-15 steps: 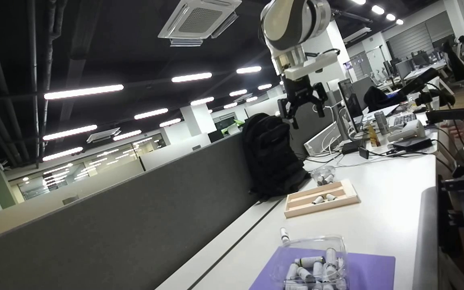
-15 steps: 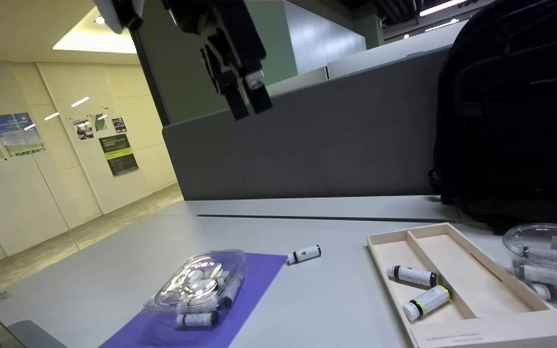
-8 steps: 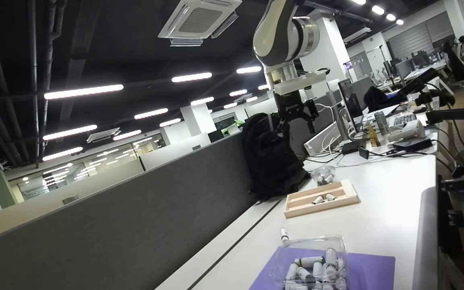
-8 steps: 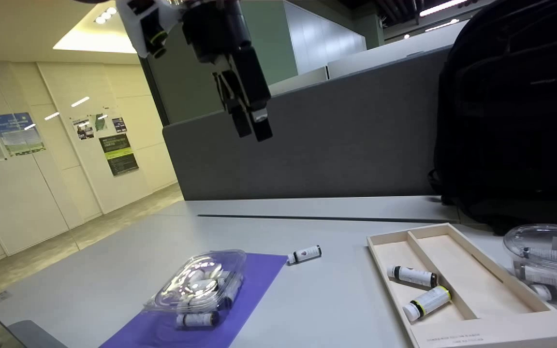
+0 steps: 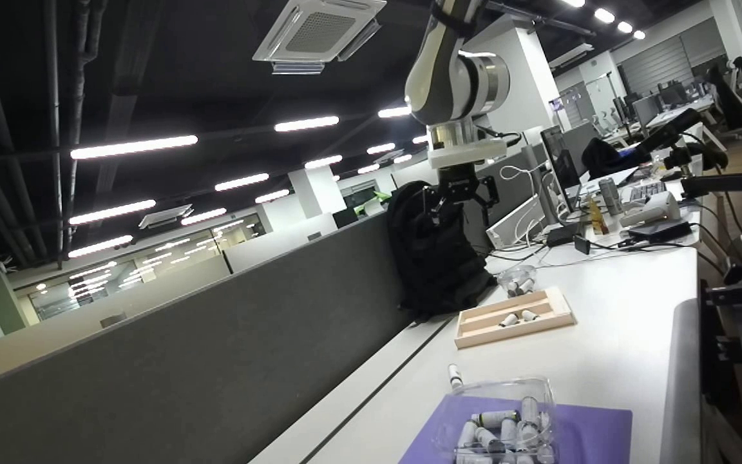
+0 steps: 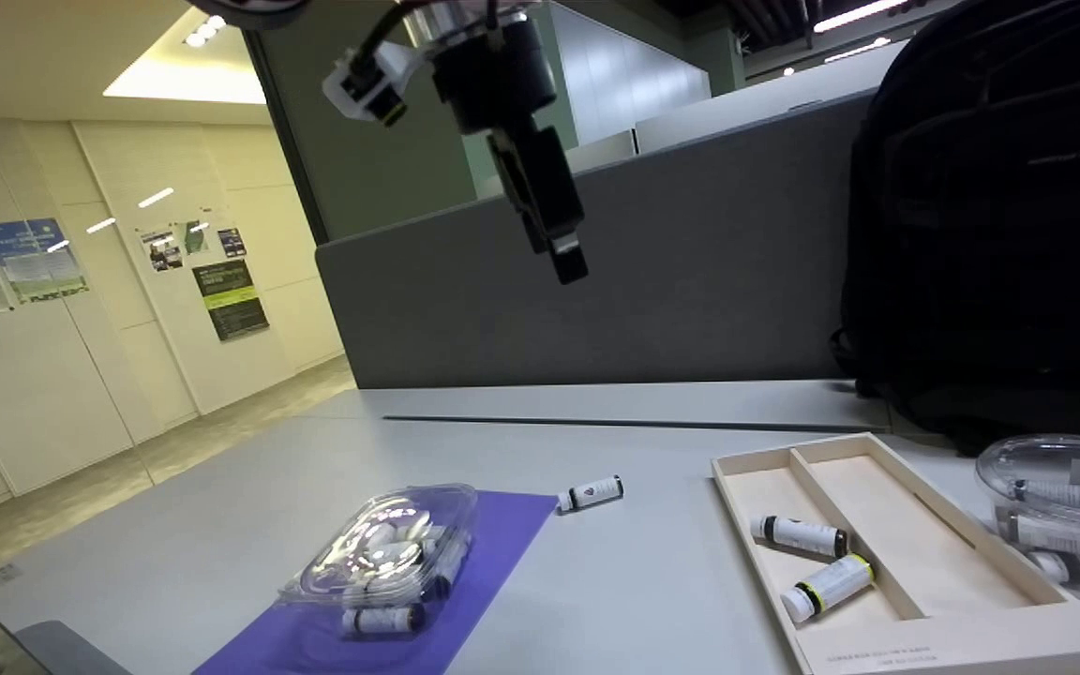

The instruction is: Pick up the bottle from the table and place it on the tray

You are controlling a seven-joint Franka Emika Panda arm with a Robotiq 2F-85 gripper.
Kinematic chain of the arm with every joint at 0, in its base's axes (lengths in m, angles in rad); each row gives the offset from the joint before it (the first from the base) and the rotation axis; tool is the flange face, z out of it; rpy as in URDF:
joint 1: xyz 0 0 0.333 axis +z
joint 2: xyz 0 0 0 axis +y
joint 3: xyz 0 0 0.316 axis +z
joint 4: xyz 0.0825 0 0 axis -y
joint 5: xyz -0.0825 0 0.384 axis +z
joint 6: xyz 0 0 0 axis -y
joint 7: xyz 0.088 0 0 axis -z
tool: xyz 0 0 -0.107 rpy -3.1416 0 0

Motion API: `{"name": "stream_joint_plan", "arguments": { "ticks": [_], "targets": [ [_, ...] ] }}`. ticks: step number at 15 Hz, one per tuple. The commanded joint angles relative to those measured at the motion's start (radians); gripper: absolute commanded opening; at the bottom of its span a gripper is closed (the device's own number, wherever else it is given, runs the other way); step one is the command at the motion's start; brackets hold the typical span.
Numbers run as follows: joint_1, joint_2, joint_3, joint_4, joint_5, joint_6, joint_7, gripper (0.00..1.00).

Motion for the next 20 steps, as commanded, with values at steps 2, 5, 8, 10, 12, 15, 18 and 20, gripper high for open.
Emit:
{"name": "stream_joint_plan", "arguments": {
  "ticks": [2, 5, 8, 10, 12, 15, 18, 20],
  "targets": [
    [0.017, 0.265, -0.047, 0.209, 0.122, 0.016, 0.108, 1.0],
    [0.044, 0.425, -0.06, 0.349, 0.149, -0.016, 0.217, 1.0],
    [0.076, 0.545, -0.058, 0.456, 0.162, -0.054, 0.28, 1.0],
    [0.103, 0.596, -0.057, 0.489, 0.157, -0.082, 0.312, 1.0],
    [0.121, 0.627, -0.053, 0.502, 0.157, -0.119, 0.328, 1.0],
    [0.148, 0.636, -0.07, 0.479, 0.137, -0.149, 0.359, 1.0],
    [0.141, 0.641, -0.056, 0.465, 0.154, -0.117, 0.311, 1.0],
    [0.161, 0.649, -0.076, 0.466, 0.118, -0.108, 0.335, 1.0]
  ]
}}
